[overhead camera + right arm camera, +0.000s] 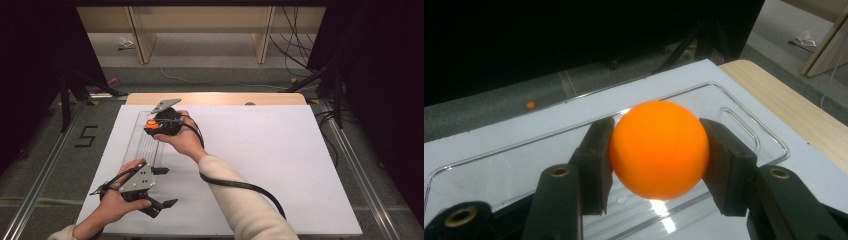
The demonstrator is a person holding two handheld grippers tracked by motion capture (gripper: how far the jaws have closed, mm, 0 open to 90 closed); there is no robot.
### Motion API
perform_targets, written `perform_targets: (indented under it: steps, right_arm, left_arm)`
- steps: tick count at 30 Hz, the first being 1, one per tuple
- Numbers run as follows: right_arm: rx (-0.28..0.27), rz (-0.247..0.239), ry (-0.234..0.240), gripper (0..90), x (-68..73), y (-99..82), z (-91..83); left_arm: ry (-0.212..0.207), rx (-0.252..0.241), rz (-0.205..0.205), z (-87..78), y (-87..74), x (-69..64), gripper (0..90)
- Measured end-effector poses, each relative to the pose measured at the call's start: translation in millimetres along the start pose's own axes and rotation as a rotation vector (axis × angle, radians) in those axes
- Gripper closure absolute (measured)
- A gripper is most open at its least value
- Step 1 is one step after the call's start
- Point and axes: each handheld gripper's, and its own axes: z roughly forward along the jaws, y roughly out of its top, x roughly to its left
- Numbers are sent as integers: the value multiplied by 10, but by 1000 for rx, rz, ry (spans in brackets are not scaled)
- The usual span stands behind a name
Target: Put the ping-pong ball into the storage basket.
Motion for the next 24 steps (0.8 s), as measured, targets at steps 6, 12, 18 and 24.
perform_targets:
  steps: [6, 12, 18, 24]
  right_arm:
    - [4, -2, 3, 514, 4, 12, 28]
    - [9, -2, 6, 515, 11, 7, 58]
    - [12, -2, 8, 514, 13, 5, 82]
    - [23, -5, 16, 514, 16, 11, 120]
  left_arm:
    - [-1, 0, 0, 0, 0, 0, 68]
    - [-2, -1, 0, 0, 0, -1, 69]
    - [-2, 1, 2, 0, 0, -2, 69]
    - [-6, 2, 4, 0, 1, -1, 69]
